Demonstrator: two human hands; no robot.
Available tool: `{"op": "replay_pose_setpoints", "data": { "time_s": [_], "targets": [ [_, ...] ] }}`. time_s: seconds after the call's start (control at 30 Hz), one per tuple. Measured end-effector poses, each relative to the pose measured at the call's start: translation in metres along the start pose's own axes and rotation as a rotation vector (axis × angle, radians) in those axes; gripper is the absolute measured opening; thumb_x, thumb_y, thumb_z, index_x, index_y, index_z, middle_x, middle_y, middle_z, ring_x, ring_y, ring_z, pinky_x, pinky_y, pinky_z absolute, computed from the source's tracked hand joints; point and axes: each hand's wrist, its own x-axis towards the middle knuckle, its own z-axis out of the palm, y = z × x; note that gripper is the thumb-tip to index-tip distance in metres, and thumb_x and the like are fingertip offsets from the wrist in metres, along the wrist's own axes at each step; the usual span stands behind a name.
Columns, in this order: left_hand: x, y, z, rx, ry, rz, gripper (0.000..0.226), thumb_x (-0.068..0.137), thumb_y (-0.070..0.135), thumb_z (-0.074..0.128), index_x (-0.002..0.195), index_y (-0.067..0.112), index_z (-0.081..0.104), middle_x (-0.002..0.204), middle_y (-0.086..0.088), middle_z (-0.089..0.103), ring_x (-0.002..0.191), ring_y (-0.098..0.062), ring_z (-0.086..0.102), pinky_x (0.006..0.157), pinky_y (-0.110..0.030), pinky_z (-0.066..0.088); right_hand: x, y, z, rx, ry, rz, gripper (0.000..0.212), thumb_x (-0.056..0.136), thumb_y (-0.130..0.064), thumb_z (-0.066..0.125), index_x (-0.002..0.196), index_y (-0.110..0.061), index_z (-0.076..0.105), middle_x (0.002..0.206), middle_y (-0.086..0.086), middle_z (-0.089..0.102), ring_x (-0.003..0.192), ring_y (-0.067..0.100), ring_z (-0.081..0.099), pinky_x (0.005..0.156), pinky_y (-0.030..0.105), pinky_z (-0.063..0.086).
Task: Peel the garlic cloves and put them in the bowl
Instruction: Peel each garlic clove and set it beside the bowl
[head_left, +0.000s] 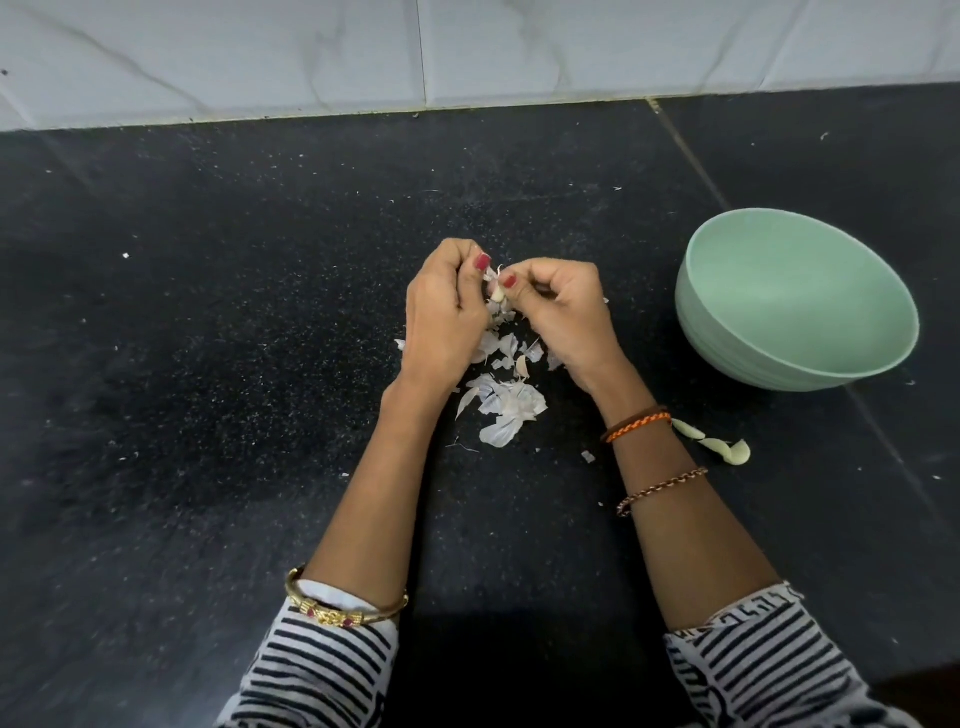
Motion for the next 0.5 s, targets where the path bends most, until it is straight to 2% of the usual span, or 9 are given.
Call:
{"op": "replay_pose_setpoints", "data": {
  "time_s": [0.1,0.2,0.33,0.4,0.5],
  "targets": [
    [-0.001,0.002,0.002,0.003,0.011,0.023,0.015,0.095,0.014,0.040,0.081,0.012,0.046,0.067,0.014,0.042,0.058,-0.002,0.039,0.058,-0.011,0.035,0.000,-0.002,-0.005,0.051,-0.003,0.018,0.015,0.088,-0.002,0.059,0.078,-0.009,0.067,0.070,-0.003,0.063,0.063,-0.004,0.057,0.063,0.012,0.045],
    [-0.001,0.003,0.001,-0.019,0.007,0.028,0.012,0.092,0.017,0.043,0.083,0.014,0.051,0.070,0.015,0.047,0.061,0.001,0.045,0.061,-0.010,0.036,-0.001,-0.002,0.001,0.110,0.116,0.034,0.014,0.087,-0.001,0.059,0.081,-0.010,0.068,0.077,-0.002,0.066,0.072,0.002,0.062,0.071,0.019,0.052],
    [0.000,0.005,-0.004,-0.167,0.025,-0.033,0.010,0.088,0.008,0.055,0.095,0.012,0.060,0.079,0.010,0.057,0.068,0.003,0.053,0.065,-0.010,0.043,-0.002,-0.005,0.006,0.201,0.263,0.066,0.015,0.089,-0.001,0.056,0.082,-0.007,0.067,0.074,-0.003,0.066,0.068,-0.001,0.062,0.066,0.015,0.049],
    [0.001,0.006,-0.006,-0.201,0.005,-0.056,0.008,0.085,0.014,0.058,0.091,0.015,0.063,0.076,0.007,0.060,0.069,-0.003,0.055,0.066,-0.020,0.049,-0.001,-0.005,0.005,0.215,0.311,0.065,0.013,0.089,-0.001,0.057,0.086,-0.006,0.068,0.074,-0.005,0.065,0.068,-0.002,0.062,0.068,0.016,0.050],
    [0.000,0.008,-0.006,-0.188,-0.042,-0.038,0.011,0.083,0.020,0.058,0.088,0.019,0.068,0.075,-0.006,0.067,0.066,-0.026,0.058,0.066,-0.037,0.051,0.000,-0.004,0.006,0.168,0.315,0.053,0.011,0.088,-0.001,0.058,0.089,-0.004,0.069,0.075,-0.004,0.066,0.072,0.001,0.062,0.070,0.018,0.051]
  ]
}}
